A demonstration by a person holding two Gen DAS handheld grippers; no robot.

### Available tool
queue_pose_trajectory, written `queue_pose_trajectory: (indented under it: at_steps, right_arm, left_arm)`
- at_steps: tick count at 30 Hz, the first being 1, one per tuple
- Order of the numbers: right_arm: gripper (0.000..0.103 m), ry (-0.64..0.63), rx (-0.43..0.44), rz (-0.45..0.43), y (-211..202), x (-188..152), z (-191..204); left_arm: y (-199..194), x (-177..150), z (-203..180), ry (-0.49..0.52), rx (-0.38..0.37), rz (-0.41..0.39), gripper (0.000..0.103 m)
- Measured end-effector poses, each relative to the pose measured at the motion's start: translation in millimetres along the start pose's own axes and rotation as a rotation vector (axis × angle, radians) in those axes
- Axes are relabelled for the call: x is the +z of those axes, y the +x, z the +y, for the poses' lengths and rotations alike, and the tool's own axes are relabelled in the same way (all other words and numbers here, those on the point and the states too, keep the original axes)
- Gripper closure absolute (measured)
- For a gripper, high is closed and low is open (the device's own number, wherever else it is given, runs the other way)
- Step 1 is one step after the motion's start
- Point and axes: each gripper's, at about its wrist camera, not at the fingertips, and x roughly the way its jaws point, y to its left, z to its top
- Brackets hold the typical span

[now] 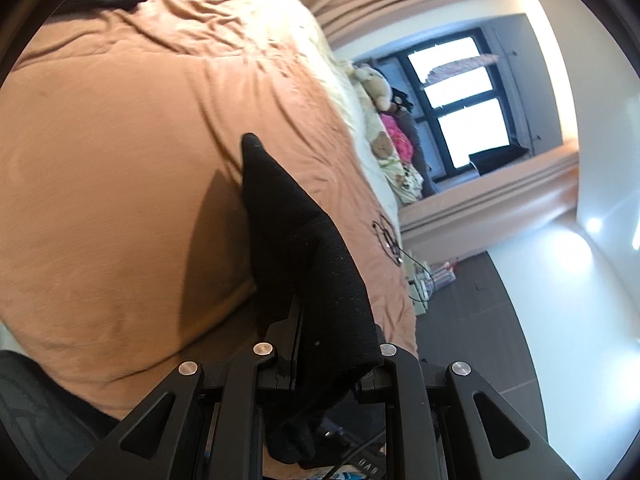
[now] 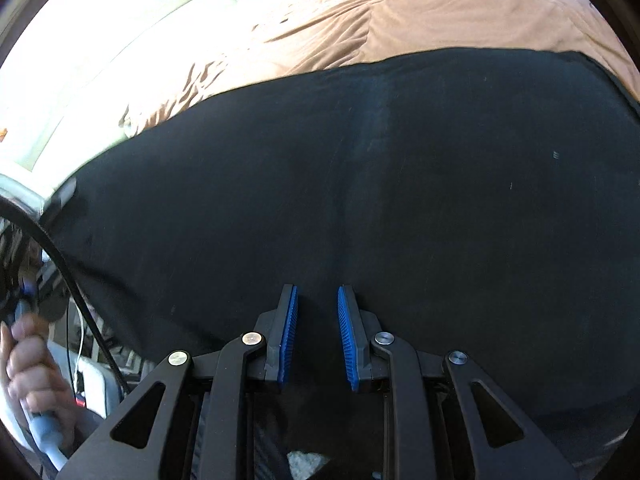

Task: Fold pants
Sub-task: 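Lift the garment edge up with left tool while right tool stays open on it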

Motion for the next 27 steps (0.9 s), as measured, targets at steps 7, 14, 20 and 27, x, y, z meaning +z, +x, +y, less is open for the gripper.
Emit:
queue_pose_trajectory:
  at_steps: [7,14,20,27]
  right_arm:
    - [0.085,0.024,0.038,-0.056,-27.2,-3.2,-17.7]
    - [0.085,0.078,0.045,-0.163,-70.2,2.2,-51.1]
    - [0.085,0.116,0.048,-0.229,-102.3,1.4,-78.3]
    - [0.085,0.177,0.066,-0.284,-127.3,-17.2,-106.3]
  left_arm:
    - [11.1,0.2,-37.6,0.072,-0.060,0.027,0.084]
    - [34.2,-6.6,-80.7,0.170,-0.120,0.089,0.084]
    - [52.1,-18.8,-110.4,0.220,-0.155,0.138,0.084]
    - [77.8,-40.5,-146.5,0.283,-0.180,0.207,0.084]
